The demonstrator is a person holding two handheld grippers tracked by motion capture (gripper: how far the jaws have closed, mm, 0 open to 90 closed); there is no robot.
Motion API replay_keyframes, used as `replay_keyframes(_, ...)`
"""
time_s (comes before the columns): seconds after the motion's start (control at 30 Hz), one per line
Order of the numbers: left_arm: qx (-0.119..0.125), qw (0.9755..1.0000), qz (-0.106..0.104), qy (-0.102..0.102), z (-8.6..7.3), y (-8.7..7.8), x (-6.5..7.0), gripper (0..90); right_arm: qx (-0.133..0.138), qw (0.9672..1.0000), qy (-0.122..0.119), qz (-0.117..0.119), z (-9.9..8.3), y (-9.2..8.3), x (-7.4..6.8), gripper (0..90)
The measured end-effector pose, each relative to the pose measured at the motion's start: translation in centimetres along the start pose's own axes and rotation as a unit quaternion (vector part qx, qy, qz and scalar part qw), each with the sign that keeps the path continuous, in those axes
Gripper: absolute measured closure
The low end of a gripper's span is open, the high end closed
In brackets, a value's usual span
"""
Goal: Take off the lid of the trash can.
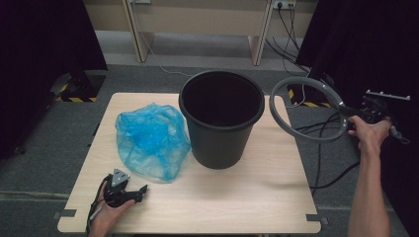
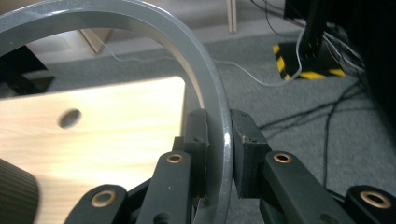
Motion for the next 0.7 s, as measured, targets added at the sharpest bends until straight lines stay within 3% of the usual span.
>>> replay_keyframes(0.23,-0.001,1.0000,0.000,0.001,0.0,0.0,0.0,14.3,-0.024,0.9996,0.012,-0.012,-3.6,3.4,0.7,78.6)
replay_keyframes(0.7,-0.001,1.0000,0.001,0.000,0.0,0.0,0.0,14.4,-0.024,0.9979,0.039,-0.046,-8.2,9.0,0.6,78.3)
Point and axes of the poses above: each handheld gripper's, and its own axes: y roughly forward along the jaws, z roughly out of its top, x roughly to its right, the point moved 1 cm from there along y, roughly forward along the jaws, and after that the axes turned 8 degrees about z, right-handed, at the moved point
